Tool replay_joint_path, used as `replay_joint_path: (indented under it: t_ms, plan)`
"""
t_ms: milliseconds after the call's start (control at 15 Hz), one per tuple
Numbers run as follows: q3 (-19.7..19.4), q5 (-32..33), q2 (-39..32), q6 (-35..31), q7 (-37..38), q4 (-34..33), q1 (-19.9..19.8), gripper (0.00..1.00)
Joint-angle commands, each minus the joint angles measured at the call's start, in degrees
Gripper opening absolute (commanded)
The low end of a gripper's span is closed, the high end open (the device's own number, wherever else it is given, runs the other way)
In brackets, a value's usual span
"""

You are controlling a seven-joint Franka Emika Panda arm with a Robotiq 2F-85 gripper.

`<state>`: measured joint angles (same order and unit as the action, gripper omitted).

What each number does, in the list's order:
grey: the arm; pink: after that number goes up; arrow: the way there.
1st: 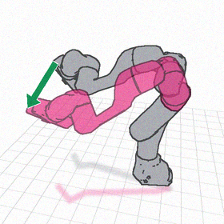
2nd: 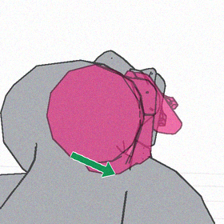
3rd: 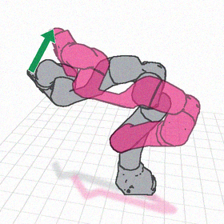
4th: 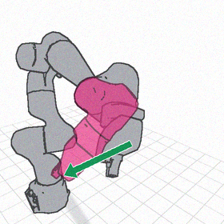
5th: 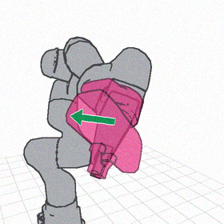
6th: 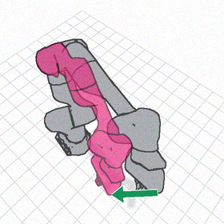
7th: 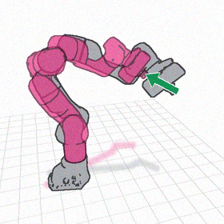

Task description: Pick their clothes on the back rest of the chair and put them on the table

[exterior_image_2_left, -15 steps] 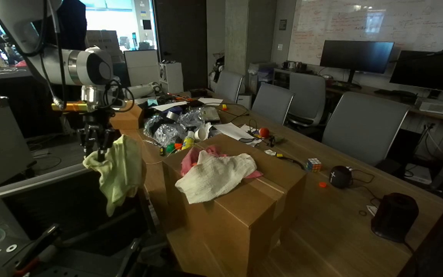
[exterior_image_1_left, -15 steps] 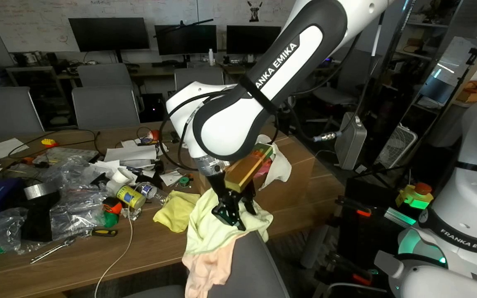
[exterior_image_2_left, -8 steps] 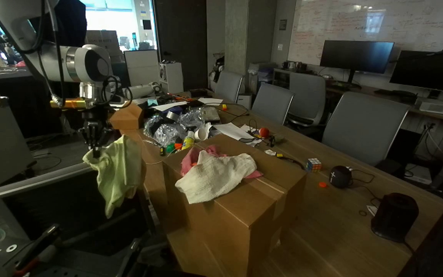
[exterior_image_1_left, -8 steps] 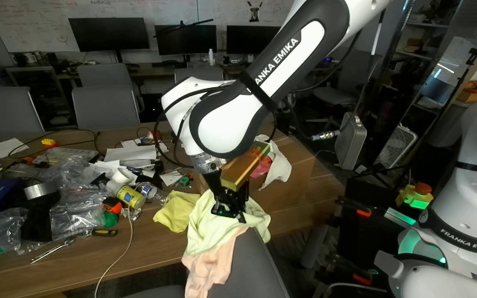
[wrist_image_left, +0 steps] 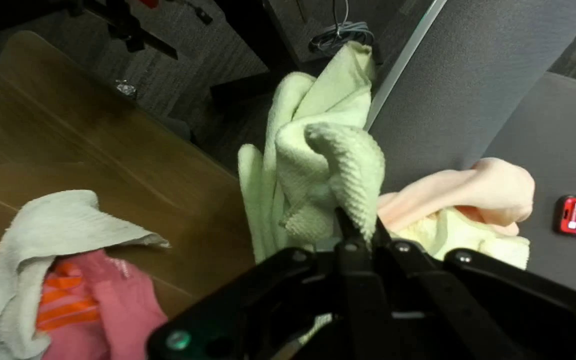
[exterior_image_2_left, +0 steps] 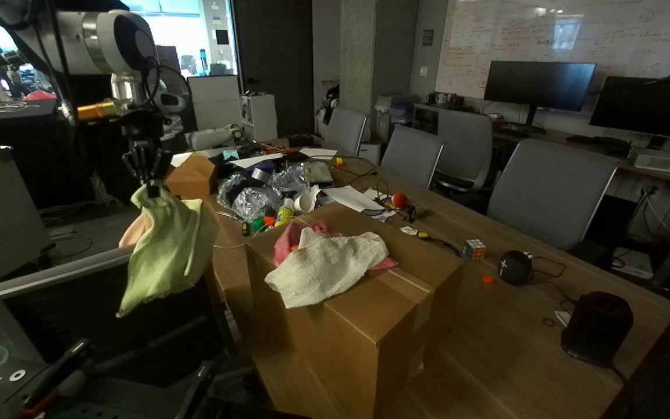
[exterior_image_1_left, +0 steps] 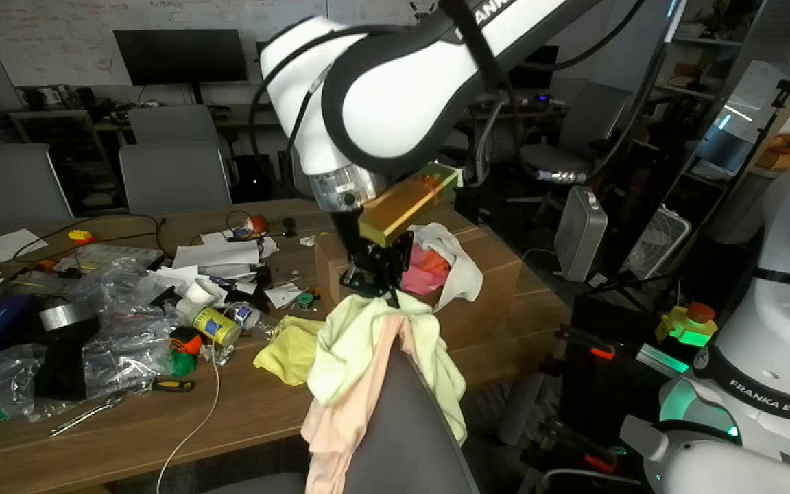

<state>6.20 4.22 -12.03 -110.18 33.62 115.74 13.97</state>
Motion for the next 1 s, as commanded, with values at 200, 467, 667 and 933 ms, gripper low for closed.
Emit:
replay_joint_path:
  t_ms: [200, 467, 667, 933]
  plan:
    - [0.0, 3.0, 11.1, 7.0, 7.5, -1.4, -1.7, 0.01]
    - [0.7, 3.1, 15.4, 10.2, 9.7, -3.3, -3.1, 0.01]
    - [1.4, 2.7, 18.3, 11.8, 9.9, -4.5, -3.8, 0.01]
    - [2.9, 2.9, 21.7, 14.5, 11.8, -6.6, -4.0, 0.01]
